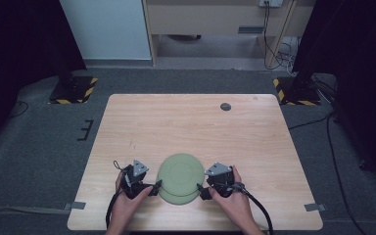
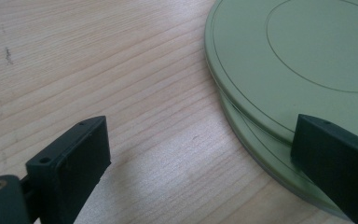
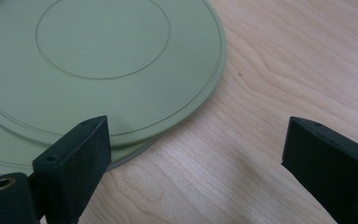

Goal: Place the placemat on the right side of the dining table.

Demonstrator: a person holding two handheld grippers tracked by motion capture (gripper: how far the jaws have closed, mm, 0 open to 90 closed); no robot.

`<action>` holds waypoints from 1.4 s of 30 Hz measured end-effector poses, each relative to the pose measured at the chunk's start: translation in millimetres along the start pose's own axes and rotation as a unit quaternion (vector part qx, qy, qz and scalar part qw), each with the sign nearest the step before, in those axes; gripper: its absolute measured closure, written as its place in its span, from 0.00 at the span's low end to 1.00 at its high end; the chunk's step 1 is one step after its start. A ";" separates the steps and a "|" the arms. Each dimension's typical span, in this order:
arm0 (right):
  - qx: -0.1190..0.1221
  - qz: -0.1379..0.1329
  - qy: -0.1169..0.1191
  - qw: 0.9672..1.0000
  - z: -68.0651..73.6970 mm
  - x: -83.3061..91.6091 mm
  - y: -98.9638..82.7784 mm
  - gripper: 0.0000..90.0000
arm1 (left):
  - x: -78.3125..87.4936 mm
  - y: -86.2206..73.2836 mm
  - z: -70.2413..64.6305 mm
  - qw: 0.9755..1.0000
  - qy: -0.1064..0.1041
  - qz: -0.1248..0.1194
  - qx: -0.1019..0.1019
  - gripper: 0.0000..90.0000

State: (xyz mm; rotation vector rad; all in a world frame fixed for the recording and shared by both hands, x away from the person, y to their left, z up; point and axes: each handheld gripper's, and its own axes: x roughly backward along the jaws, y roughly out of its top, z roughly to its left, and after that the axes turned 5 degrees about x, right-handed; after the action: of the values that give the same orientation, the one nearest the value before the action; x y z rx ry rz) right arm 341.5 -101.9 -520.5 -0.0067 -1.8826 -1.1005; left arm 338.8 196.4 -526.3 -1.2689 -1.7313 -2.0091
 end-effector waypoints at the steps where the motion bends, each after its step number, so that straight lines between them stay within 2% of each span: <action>1: -0.007 -0.002 -0.002 1.000 -1.2 -1.8 0.0 0.06 | -0.5 0.8 -0.2 1.000 0.005 -0.001 -0.003 0.04; 4: -0.014 -0.005 -0.001 1.000 -2.5 -3.1 0.5 0.06 | -1.3 1.3 -0.1 1.000 0.005 -0.003 0.001 0.04; 10: -0.010 -0.006 -0.021 1.000 -3.3 -6.1 4.2 0.05 | -3.7 4.4 -0.5 1.000 0.014 -0.008 0.004 0.04; 13: -0.017 -0.008 -0.018 1.000 -4.7 -6.7 3.9 0.07 | -3.0 3.9 -0.2 1.000 0.007 -0.010 0.010 0.05; 15: -0.021 -0.013 -0.013 1.000 -3.5 -4.5 2.3 0.09 | -2.3 2.7 -2.2 1.000 -0.005 -0.008 0.010 0.05; 18: -0.018 -0.009 0.000 1.000 0.6 -4.4 1.4 0.09 | -2.3 3.4 -5.3 1.000 0.005 -0.007 -0.001 0.04; 23: -0.019 -0.011 -0.019 1.000 -2.5 -9.2 5.5 0.06 | -7.2 6.6 -2.6 1.000 0.010 -0.009 0.013 0.01; 27: -0.024 -0.015 -0.014 0.999 -2.8 -7.1 4.9 0.10 | -5.8 4.8 -4.1 1.000 0.004 -0.006 0.012 0.04; 32: -0.024 -0.017 -0.005 1.000 -0.8 -6.3 5.0 0.10 | -7.0 5.8 -6.0 1.000 0.010 -0.006 0.007 0.02; 39: -0.026 -0.014 -0.021 0.999 -4.4 -11.8 6.7 0.06 | -9.6 8.3 -7.6 1.000 0.017 -0.010 0.008 0.02; 41: -0.034 -0.009 -0.014 0.999 -4.8 -10.8 6.6 0.10 | -8.6 7.7 -7.8 1.000 0.011 -0.011 0.012 0.04; 42: -0.035 -0.003 -0.001 0.999 -3.5 -8.8 6.3 0.11 | -8.6 6.3 -9.2 1.000 0.002 -0.004 0.008 0.04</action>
State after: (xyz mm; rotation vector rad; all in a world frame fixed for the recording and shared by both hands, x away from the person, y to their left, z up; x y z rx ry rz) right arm 351.6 -97.0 -521.9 -0.0415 -1.8473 -1.1704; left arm 343.8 183.3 -527.4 -1.2538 -1.7485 -1.9969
